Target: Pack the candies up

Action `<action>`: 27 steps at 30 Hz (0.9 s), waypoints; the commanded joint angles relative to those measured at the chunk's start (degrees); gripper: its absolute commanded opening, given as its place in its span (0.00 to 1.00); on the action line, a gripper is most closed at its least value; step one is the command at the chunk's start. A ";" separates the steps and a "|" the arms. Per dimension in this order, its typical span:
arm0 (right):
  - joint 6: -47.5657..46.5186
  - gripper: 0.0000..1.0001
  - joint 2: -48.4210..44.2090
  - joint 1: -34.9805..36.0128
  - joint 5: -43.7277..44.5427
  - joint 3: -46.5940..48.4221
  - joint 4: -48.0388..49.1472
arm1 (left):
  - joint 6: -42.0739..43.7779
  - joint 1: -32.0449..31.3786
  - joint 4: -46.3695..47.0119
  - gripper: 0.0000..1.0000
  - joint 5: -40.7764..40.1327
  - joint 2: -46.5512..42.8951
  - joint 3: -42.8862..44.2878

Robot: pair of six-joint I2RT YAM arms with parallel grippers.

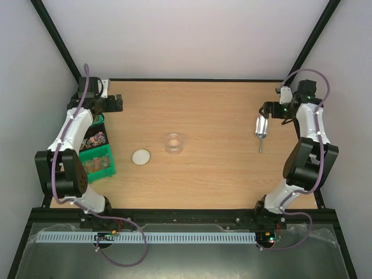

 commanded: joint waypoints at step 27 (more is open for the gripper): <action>-30.22 0.62 38.48 -6.27 0.57 40.58 -43.74 | 19.67 -4.36 -2.06 1.00 24.98 -3.78 -3.66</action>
